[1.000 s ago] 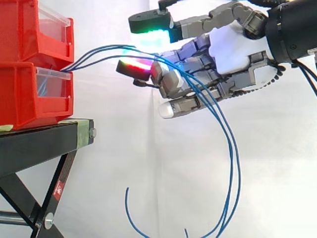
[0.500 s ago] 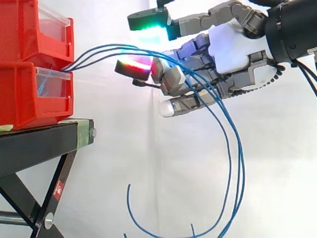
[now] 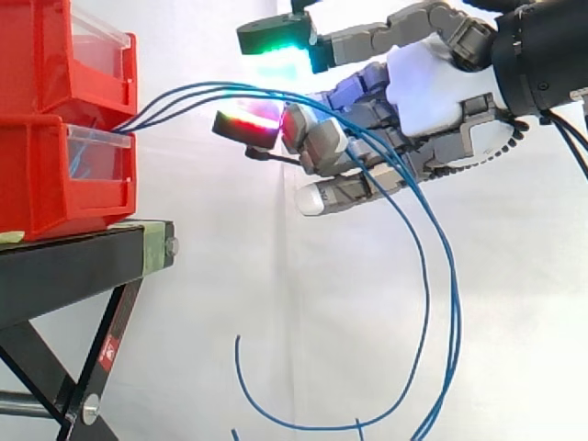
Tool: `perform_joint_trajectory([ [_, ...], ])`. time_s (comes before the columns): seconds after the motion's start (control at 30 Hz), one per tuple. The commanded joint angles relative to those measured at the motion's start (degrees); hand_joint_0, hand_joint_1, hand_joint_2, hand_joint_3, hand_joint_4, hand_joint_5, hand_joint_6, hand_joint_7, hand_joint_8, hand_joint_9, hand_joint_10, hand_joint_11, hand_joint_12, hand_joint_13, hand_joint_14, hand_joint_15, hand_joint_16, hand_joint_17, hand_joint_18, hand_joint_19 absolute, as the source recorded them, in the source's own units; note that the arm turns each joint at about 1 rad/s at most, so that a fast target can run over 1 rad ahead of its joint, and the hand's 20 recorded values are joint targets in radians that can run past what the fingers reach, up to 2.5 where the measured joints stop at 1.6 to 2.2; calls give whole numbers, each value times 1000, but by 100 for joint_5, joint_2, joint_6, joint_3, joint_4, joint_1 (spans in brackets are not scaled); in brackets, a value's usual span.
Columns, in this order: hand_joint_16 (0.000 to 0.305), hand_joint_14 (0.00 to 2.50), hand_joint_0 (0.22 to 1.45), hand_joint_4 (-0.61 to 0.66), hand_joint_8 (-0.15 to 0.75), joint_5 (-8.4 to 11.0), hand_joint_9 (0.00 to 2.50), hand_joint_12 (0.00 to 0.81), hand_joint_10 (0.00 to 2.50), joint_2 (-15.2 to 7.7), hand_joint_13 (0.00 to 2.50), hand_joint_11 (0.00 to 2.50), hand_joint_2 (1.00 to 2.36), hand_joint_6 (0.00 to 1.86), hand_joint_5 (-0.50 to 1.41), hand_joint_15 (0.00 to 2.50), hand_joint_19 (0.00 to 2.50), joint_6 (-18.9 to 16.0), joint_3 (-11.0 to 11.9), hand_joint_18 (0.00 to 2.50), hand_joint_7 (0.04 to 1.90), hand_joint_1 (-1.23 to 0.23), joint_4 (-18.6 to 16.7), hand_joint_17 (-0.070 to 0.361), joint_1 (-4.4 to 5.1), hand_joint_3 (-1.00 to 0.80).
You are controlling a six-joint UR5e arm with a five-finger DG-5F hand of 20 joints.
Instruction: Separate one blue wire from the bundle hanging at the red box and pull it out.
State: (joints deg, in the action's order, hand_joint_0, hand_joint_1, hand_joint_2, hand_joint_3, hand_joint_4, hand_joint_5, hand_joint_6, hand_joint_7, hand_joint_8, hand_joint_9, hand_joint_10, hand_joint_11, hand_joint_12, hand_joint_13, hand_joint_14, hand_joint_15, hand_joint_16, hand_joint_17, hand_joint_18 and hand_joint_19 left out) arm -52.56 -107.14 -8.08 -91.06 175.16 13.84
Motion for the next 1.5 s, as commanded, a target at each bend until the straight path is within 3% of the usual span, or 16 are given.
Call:
perform_joint_trajectory([
  [0.0, 64, 121, 540, 199, 367, 0, 1068, 472, 4, 0, 1096, 1432, 1007, 890, -197, 1461, 507, 0, 0, 744, 865, -478, -8, 144, -4, -253],
  [0.07, 55, 0, 514, 168, 314, -18, 1030, 398, 10, 0, 1075, 1468, 1011, 881, -205, 1575, 544, 0, 0, 669, 907, -464, -17, 125, 5, -320],
  [0.3, 60, 11, 460, 198, 347, -18, 1043, 440, 7, 0, 1101, 1465, 1000, 883, -207, 1547, 522, 0, 0, 707, 867, -505, -35, 136, 5, -500],
  [0.67, 59, 5, 464, 210, 336, -9, 959, 434, 7, 0, 1083, 1499, 1000, 895, -223, 1549, 468, -36, 0, 706, 846, -853, -17, 134, 5, -500],
  [1.2, 54, 11, 583, 191, 299, -9, 905, 390, 10, 0, 1023, 1495, 1000, 901, -231, 1554, 452, -79, 0, 673, 876, -969, -8, 122, 5, -500],
  [1.47, 53, 13, 624, 184, 292, -9, 895, 380, 10, 0, 1011, 1499, 1008, 904, -232, 1546, 445, -88, 0, 670, 877, -977, 9, 120, 5, -407],
])
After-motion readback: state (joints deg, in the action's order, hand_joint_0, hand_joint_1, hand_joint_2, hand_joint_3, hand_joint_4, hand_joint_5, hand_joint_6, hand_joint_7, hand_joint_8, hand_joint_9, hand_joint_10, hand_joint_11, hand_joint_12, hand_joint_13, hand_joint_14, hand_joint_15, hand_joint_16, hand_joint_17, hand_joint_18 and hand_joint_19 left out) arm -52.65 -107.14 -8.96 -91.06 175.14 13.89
